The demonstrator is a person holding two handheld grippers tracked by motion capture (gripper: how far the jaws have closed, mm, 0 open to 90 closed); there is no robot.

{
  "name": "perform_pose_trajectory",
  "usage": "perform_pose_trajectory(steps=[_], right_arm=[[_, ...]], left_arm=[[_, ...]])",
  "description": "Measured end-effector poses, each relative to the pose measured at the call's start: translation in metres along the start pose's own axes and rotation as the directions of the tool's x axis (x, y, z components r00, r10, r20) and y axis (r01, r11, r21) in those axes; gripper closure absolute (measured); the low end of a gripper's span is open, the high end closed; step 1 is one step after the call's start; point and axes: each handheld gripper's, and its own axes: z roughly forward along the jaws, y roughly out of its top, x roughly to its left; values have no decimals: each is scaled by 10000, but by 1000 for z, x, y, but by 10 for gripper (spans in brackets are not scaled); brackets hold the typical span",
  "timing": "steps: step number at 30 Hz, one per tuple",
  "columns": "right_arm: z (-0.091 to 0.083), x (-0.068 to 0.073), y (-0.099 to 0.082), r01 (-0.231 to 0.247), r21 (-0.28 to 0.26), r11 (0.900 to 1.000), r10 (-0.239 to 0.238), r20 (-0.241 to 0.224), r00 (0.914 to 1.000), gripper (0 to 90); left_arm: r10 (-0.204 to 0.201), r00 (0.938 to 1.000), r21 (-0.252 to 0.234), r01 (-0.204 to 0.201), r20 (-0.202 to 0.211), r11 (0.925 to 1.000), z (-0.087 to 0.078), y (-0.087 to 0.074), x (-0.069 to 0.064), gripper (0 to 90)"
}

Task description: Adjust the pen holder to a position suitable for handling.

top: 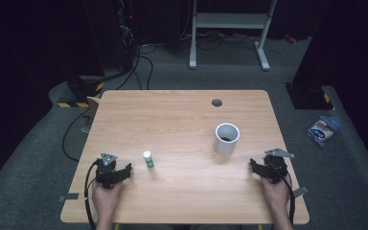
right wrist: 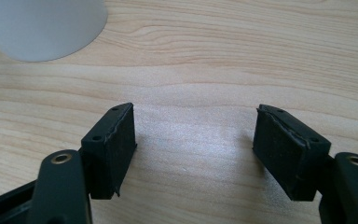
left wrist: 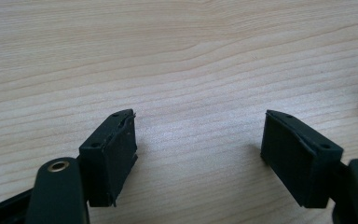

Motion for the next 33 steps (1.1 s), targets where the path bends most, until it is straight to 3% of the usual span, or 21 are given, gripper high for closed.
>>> perform_pose_trajectory(steps=[20, 25, 29, 33], right_arm=[[1, 2, 0, 107, 79, 9999, -106, -173, 9998, 235], [-3, 3, 0, 54, 164, 9999, -52, -163, 9999, 307], [-4, 7, 1, -122, 88, 9999, 128, -657, 9978, 339], [-8, 12, 2, -26, 34, 10000, 29, -853, 9964, 363]], left_arm=[[-40, 10000, -1, 40, 12, 10000, 0, 0, 0, 267], [-43, 10000, -3, 43, 13, 10000, 0, 0, 0, 267], [-31, 10000, 24, 31, 41, 10000, 0, 0, 1, 267], [-38, 10000, 17, 38, 11, 10000, 0, 0, 0, 267]])
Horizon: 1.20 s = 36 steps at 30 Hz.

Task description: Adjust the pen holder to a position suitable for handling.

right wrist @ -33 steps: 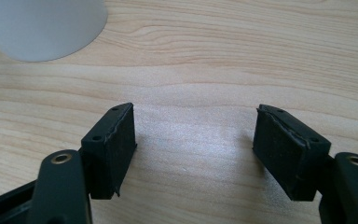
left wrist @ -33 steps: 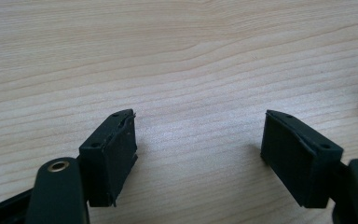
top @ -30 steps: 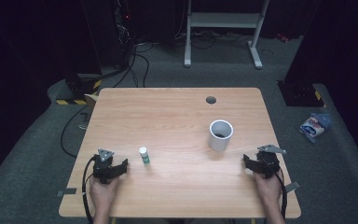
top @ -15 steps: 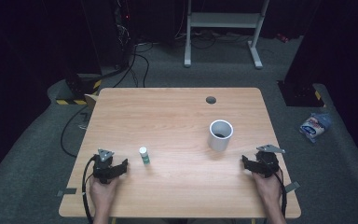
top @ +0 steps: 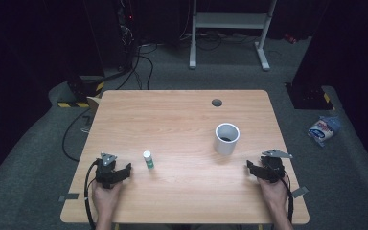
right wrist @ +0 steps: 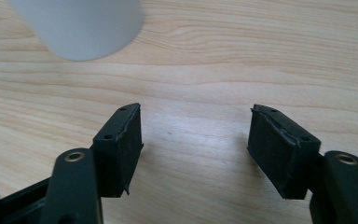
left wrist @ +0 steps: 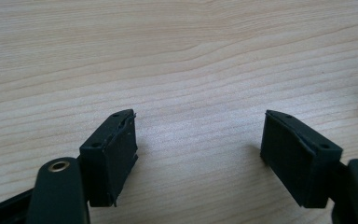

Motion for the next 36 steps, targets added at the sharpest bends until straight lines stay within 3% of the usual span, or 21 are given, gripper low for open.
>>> perform_pose_trajectory(steps=[2, 4, 15, 23, 36], right_arm=[[-2, 1, 1, 135, -227, 9997, -136, -45, 9999, 381], [-5, -1, 1, -146, -380, 9992, 134, -326, 9994, 392], [-19, -1, 18, -275, -936, 9952, 184, -963, 9952, 432], [-19, 6, 51, 139, -1132, 9935, -290, -1331, 9907, 456], [-17, 7, 84, -116, -1638, 9864, -161, -1669, 9858, 438]], left_arm=[[-31, 10000, -19, 31, -10, 10000, 0, 0, 0, 268], [-32, 10000, -21, 32, -13, 10000, 0, 0, 0, 268], [-77, 10000, -37, 76, -38, 10000, 0, 0, 0, 269], [-58, 10000, -33, 57, -31, 10000, 0, 0, 0, 268], [-59, 10000, -30, 59, -38, 10000, 0, 0, 0, 268]])
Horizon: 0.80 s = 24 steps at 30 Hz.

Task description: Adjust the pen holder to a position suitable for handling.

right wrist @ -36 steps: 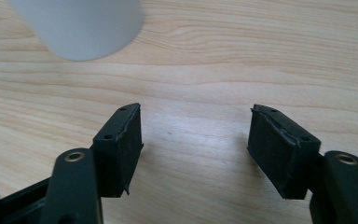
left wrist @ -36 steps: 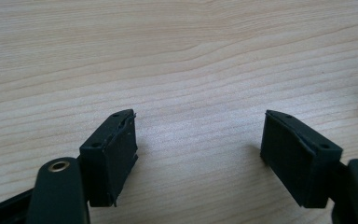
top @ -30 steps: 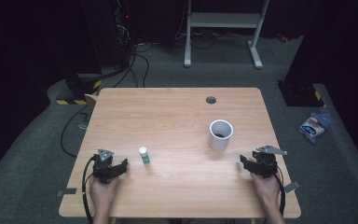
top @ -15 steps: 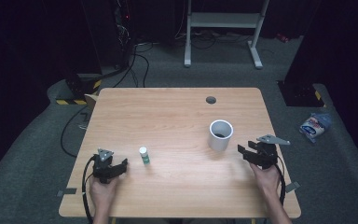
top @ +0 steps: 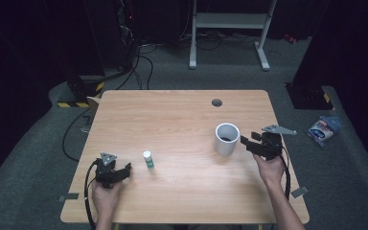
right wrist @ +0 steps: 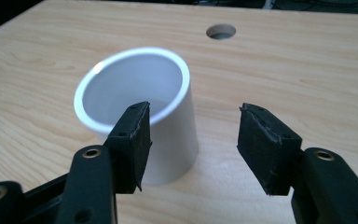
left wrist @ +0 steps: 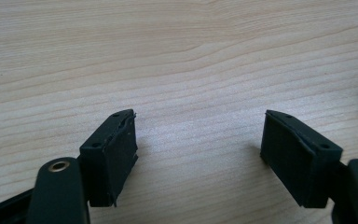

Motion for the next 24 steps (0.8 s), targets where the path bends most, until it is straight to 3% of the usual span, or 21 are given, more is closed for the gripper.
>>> perform_pose_trajectory(steps=[13, 24], right_arm=[[24, 7, 23, 132, 339, 9993, -131, -55, 9999, 525], [41, 10, 26, 277, 816, 9963, -288, 113, 9995, 603]], left_arm=[[-3, 10000, -4, 3, 1, 10000, 0, 0, 0, 267], [-2, 10000, -1, 2, 1, 10000, 0, 0, 0, 267]])
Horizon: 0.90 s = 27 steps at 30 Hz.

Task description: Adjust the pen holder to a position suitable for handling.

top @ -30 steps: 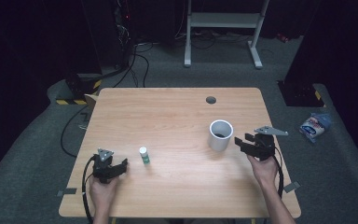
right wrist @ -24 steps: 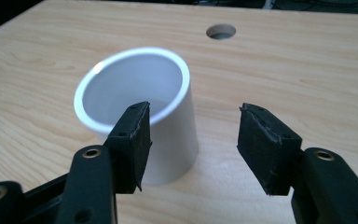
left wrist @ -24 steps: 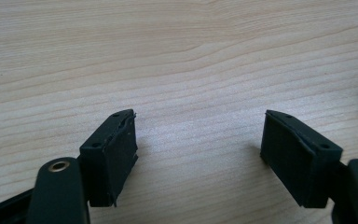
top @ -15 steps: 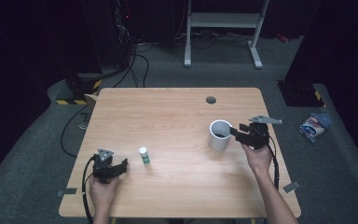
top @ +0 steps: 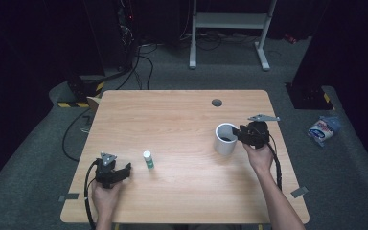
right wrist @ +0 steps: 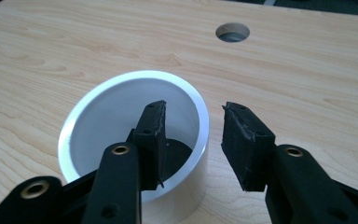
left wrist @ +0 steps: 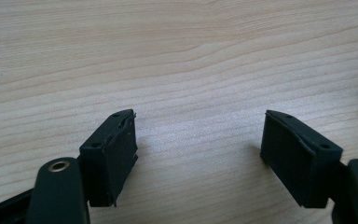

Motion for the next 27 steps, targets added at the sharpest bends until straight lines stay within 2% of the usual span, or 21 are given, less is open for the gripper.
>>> perform_pose_trajectory(steps=[9, 18, 27], right_arm=[[5, 0, -2, -73, 257, 9996, 77, -141, 9999, 684], [5, 1, -3, 53, 309, 9995, -54, 13, 10000, 730], [4, 14, -6, 192, 309, 9993, -187, -164, 9997, 759]], left_arm=[[2, 10000, 0, -2, -4, 10000, 0, 0, 0, 267], [4, 10000, -1, -4, -3, 10000, 0, 0, 0, 267], [3, 10000, -2, -3, -1, 10000, 0, 0, 0, 267]])
